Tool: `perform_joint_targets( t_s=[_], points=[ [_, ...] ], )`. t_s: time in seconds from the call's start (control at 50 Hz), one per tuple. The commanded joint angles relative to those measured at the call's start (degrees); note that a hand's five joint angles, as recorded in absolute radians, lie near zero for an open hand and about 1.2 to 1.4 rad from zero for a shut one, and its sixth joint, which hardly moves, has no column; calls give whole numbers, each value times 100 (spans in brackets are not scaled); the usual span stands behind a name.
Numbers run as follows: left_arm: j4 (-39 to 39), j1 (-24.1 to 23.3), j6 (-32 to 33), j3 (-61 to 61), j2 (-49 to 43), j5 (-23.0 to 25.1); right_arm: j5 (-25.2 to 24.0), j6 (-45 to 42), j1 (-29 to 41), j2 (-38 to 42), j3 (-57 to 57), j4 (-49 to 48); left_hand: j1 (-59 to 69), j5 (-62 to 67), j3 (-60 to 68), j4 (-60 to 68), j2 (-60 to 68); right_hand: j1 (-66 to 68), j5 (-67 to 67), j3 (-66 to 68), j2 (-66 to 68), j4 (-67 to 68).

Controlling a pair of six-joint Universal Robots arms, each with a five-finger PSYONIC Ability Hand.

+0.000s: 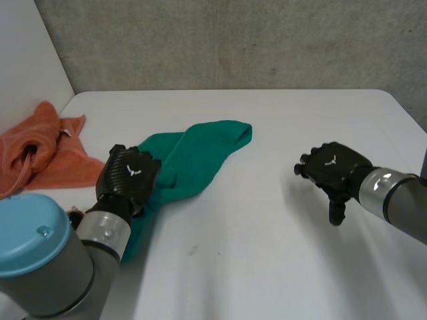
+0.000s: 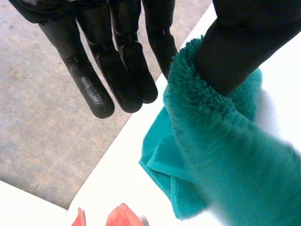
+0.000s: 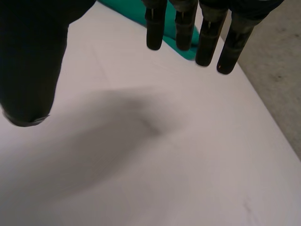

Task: Fold the laundry.

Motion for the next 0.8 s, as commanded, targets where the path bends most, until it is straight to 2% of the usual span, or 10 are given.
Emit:
perform_joint_targets(
  t_s=[0.02, 0.22, 0.48, 0.5, 0.52, 0.54, 0.58, 0.66, 0.74, 0.8],
  points=[
    [-227, -62, 209, -97, 710, -36, 84, 958, 319, 400, -1022, -168, 1475, 1499, 1180, 1121, 1139, -297, -441, -401, -459, -463],
    [-332, -352, 226, -10, 1748, -18, -434, 2138, 1260, 1490, -2377, -177, 1475, 1499, 1180, 1121, 1139, -306, -450, -410, -468, -472],
    [-324, -528, 244, 35, 2284, -9, -198, 3395, 2069, 3573, -4310, -274, 1475, 1499, 1180, 1121, 1139, -286, -430, -390, -448, -452],
    [-324, -528, 235, 35, 2284, -9, -84, 3387, 2078, 3731, -4477, -274, 1475, 1499, 1180, 1121, 1139, 1184, 1040, 1081, 1023, 1019],
    [-315, -502, 226, 43, 2276, -9, 221, 3395, 2078, 3993, -4827, -274, 1475, 1499, 1180, 1121, 1139, 4213, 4069, 4110, 4051, 4048],
    [-306, -476, 226, 52, 2267, -9, 477, 3395, 2078, 4135, -5082, -274, 1475, 1499, 1180, 1121, 1139, 6275, 6131, 6171, 6113, 6110],
    [-289, -458, 226, 52, 2232, 17, 1003, 3308, 2078, 4329, -5591, -247, 1475, 1499, 1180, 1121, 1139, 6693, 6550, 6590, 6532, 6528],
    [-218, -178, 279, 131, 2074, 35, 1585, 2581, 2069, 4357, -6488, -256, 1475, 1499, 1180, 1121, 1139, 6694, 6550, 6590, 6532, 6528],
    [-43, 279, 279, 596, 1486, 35, 1666, 1999, 2069, 3945, -6991, -378, 1475, 1499, 1180, 1121, 1139, 6694, 6550, 6590, 6532, 6528],
    [273, 508, 270, 1219, 906, 43, 1666, 2015, 2069, 3497, -7001, -772, 1475, 1499, 1180, 1121, 1139, 6694, 6550, 6590, 6532, 6528]
  ],
)
